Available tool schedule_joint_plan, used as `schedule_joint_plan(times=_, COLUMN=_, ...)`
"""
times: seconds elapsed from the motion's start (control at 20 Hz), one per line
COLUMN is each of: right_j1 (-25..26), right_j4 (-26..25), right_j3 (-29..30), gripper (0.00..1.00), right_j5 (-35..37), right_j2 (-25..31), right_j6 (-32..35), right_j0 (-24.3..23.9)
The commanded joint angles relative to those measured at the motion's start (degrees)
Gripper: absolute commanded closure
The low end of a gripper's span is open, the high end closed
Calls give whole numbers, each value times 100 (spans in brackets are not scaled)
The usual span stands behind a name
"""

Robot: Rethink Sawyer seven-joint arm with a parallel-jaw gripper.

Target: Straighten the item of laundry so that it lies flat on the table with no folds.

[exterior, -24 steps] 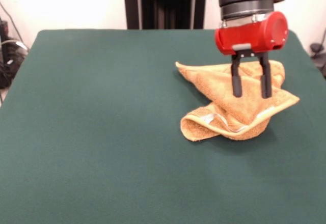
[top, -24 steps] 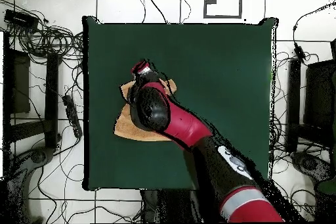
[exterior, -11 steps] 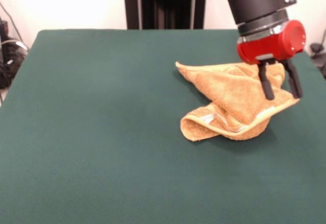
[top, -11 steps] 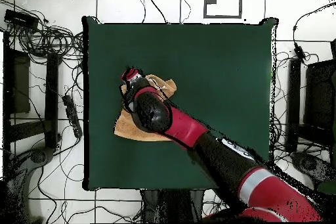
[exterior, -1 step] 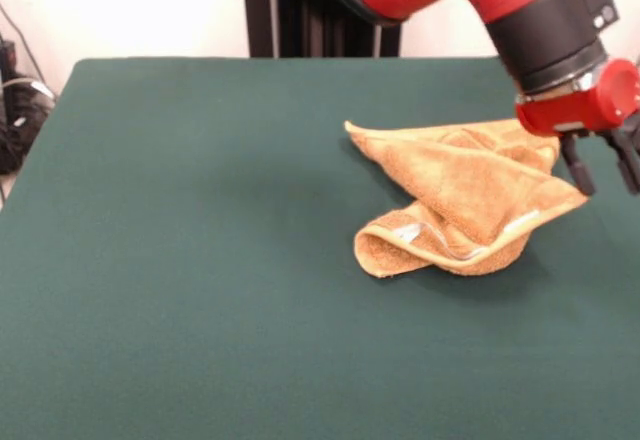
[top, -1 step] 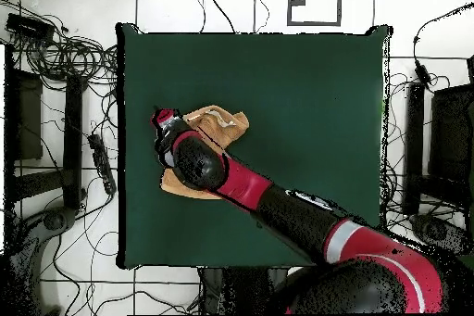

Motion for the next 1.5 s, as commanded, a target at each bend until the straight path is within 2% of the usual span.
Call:
schedule_joint_plan(times=0.05, right_j1=54, right_j4=555, right_j3=60, gripper=0, right_j5=118, right_j2=160, right_j6=1663, right_j0=387)
schedule_joint_plan(times=0.45, right_j1=-287, right_j4=1270, right_j3=-286, gripper=0, right_j5=82, right_j2=-1330, right_j6=1239, right_j0=1171)
schedule_joint_plan(times=0.7, right_j1=-669, right_j4=2089, right_j3=-442, gripper=0, right_j5=252, right_j2=-2752, right_j6=683, right_j0=2049)
schedule_joint_plan(times=0.85, right_j1=-696, right_j4=2414, right_j3=-568, gripper=0, right_j5=404, right_j2=-3283, right_j6=488, right_j0=2393)
schedule_joint_plan(times=1.1, right_j1=-555, right_j4=2590, right_j3=-779, gripper=0, right_j5=400, right_j2=-3759, right_j6=398, right_j0=2659)
schedule_joint_plan(times=1.5, right_j1=-430, right_j4=2359, right_j3=-996, gripper=0, right_j5=401, right_j2=-4000, right_j6=573, right_j0=2682)
